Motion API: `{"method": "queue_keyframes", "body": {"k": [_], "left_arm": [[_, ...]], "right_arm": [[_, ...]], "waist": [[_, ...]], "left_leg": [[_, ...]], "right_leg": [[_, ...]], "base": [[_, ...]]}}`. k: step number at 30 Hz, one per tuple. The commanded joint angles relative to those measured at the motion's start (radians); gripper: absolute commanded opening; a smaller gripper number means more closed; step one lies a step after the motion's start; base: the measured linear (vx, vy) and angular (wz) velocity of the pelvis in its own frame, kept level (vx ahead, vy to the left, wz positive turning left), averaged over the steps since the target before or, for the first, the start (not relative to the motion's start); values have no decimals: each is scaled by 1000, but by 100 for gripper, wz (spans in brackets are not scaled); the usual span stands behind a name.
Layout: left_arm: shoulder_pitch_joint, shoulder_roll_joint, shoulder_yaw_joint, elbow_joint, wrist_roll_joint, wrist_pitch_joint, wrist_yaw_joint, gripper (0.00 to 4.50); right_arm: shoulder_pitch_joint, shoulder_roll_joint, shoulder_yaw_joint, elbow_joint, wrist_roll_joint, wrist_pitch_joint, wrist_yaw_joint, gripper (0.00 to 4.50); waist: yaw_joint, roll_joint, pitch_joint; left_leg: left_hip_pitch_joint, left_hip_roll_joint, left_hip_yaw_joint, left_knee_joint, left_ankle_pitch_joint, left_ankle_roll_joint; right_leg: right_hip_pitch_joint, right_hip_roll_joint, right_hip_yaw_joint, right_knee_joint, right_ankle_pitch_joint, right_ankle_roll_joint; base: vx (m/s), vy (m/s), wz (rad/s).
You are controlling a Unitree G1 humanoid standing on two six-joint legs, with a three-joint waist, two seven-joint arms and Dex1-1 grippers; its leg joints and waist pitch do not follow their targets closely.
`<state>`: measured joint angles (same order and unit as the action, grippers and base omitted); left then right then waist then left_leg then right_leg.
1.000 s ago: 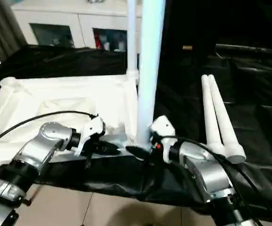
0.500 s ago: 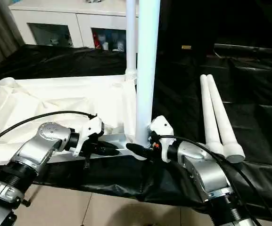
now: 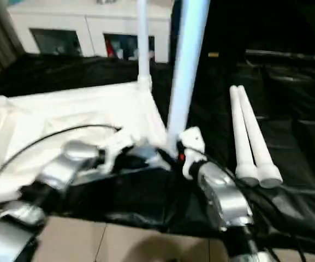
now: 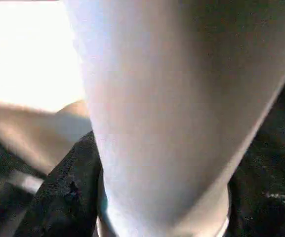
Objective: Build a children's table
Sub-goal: Rotate leg to tighten
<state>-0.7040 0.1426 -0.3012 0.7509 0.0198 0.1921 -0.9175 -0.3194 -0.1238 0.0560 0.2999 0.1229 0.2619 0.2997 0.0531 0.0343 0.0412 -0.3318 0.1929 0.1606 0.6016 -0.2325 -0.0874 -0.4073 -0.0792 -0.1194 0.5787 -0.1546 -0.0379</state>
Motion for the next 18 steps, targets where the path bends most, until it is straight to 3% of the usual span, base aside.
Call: {"method": "queue_keyframes", "body": {"k": [1, 3, 4, 6, 10, 12, 14, 15, 17, 18], "left_arm": [[-54, -41, 102, 66, -21, -15, 241, 0], [-75, -67, 106, 98, -17, -18, 282, 0], [-83, -76, 107, 111, -16, -20, 290, 0], [-98, -87, 92, 131, 1, -54, 276, 0], [-105, -86, 73, 145, 13, -97, 239, 0], [-109, -87, 76, 160, 12, -114, 239, 0], [-115, -89, 81, 174, 6, -135, 237, 0], [-116, -89, 83, 176, 5, -139, 240, 0], [-127, -95, 97, 193, -4, -171, 262, 0], [-138, -100, 113, 209, -10, -195, 284, 0]], "right_arm": [[14, 46, -6, 72, -13, 26, -115, 272], [2, 73, -12, 92, -25, 17, -162, 272], [-4, 85, -15, 100, -32, 11, -178, 272], [-19, 110, -21, 113, -48, 1, -208, 272], [-25, 114, -15, 116, -60, -28, -210, 272], [-22, 121, -34, 108, -38, -49, -201, 328], [-16, 114, -40, 89, -29, -65, -188, 342], [-15, 110, -32, 84, -33, -65, -181, 351], [-12, 96, -22, 67, -56, -68, -183, 375], [-7, 89, -26, 44, -62, -72, -188, 383]], "waist": [[-1, -12, -64], [0, -15, -65], [2, -6, -66], [0, -9, -67], [-1, -4, -65], [-1, -1, -66], [0, -3, -67], [-1, 1, -66], [-10, -9, -67], [-16, -1, -68]], "left_leg": [[-12, 17, 3, -66, -36, 58], [-16, 18, 2, -66, -31, 67], [-17, 18, 0, -66, -24, 77], [-20, 16, 1, -65, -19, 96], [-16, 17, 3, -66, -54, 103], [-16, 17, 2, -67, -56, 103], [-15, 18, 3, -67, -56, 106], [-18, 17, 2, -66, -62, 109], [-26, 16, -1, -67, -54, 110], [-25, 15, -3, -65, -43, 111]], "right_leg": [[67, -66, 57, -74, -300, -128], [71, -67, 57, -70, -287, -129], [73, -69, 56, -67, -272, -132], [74, -67, 56, -67, -254, -132], [71, -68, 52, -78, -317, -113], [70, -67, 52, -79, -316, -111], [69, -67, 53, -78, -310, -113], [71, -66, 51, -78, -307, -111], [79, -65, 49, -74, -293, -108], [77, -64, 49, -73, -275, -111]], "base": [[0, 0, 0], [0, 0, 0], [0, 0, 0], [0, 0, 0], [0, 0, 0], [0, 0, 0], [0, 0, 0], [0, 0, 0], [0, 0, 0], [0, 0, 0]]}}
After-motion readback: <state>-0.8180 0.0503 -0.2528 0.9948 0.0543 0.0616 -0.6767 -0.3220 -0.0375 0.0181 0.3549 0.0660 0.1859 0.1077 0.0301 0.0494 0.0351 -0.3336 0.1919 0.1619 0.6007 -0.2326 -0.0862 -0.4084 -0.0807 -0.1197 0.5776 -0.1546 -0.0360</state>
